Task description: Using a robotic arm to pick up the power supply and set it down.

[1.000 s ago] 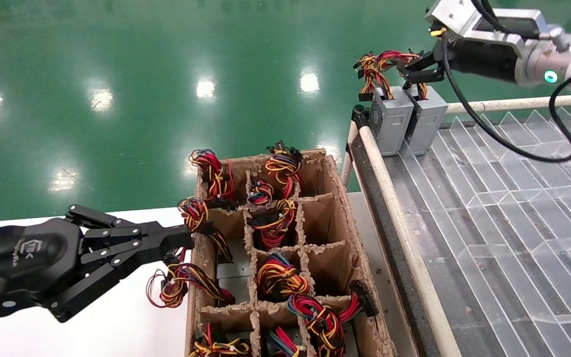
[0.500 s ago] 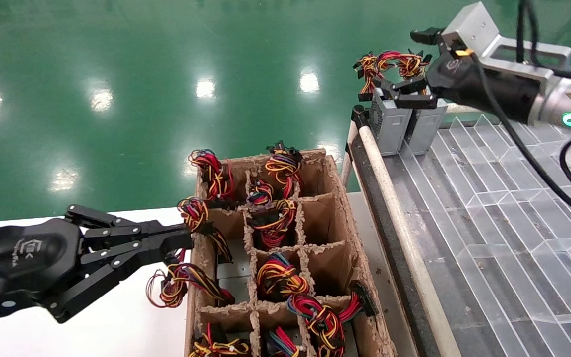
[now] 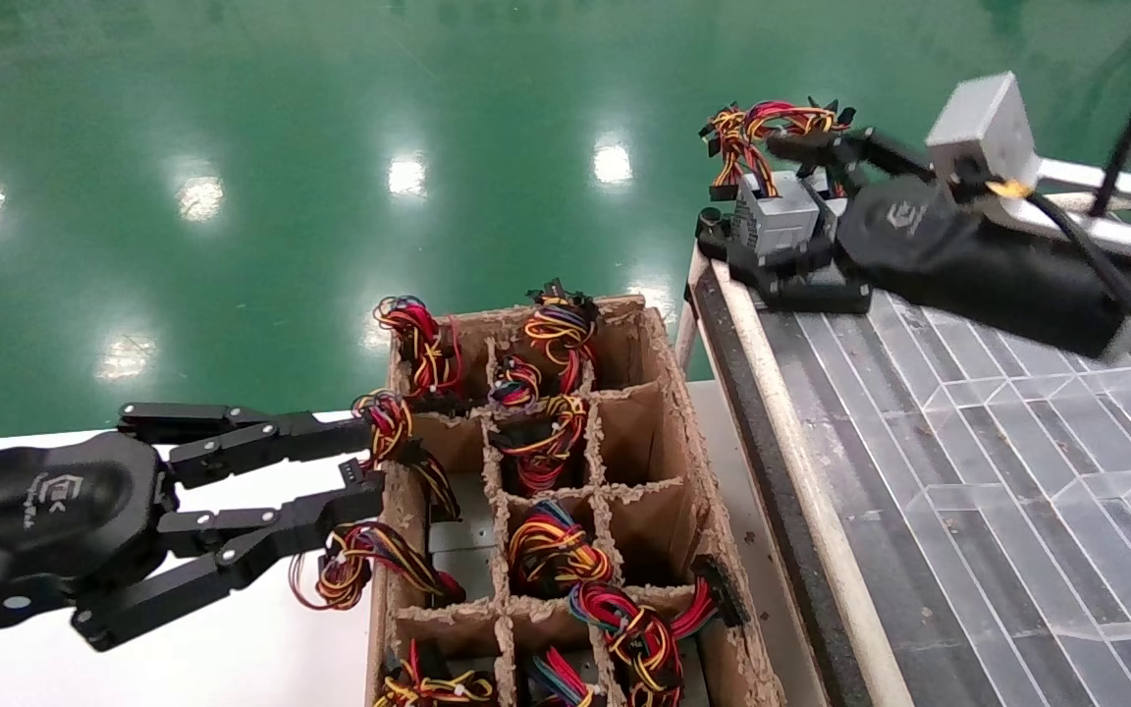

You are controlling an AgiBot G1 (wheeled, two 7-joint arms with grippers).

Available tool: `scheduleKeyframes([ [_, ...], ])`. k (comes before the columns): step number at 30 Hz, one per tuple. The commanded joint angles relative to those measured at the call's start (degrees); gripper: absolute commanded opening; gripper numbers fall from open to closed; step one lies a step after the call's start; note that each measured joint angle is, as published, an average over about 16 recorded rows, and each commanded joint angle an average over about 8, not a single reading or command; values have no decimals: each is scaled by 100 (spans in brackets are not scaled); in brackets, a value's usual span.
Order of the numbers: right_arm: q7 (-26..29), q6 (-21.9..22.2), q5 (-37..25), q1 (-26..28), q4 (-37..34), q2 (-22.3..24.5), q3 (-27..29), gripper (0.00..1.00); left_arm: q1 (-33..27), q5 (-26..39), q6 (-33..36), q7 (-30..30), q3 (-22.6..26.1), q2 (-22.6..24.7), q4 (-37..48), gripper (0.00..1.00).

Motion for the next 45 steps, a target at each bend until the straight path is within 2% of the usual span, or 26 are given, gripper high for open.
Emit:
scheduleKeyframes([
  [1, 167, -157, 185, -197, 262, 119, 27, 100, 0, 0, 0, 0, 0, 0, 0, 100],
  [16, 1400, -1318, 1550, -1651, 2202, 995, 227, 100, 0, 0, 0, 0, 0, 0, 0, 100],
  [22, 1733, -1658, 1949, -2073, 2770, 1249, 284, 100, 1, -1, -1, 0, 0, -1, 1, 100],
  [26, 1803, -1754, 2069, -2193, 2930, 1321, 303, 100, 1, -1, -2, 0, 0, -1, 1, 100],
  [45, 1708, -1625, 1913, -2037, 2714, 1229, 285, 100, 1, -1, -2, 0, 0, -1, 1, 100],
])
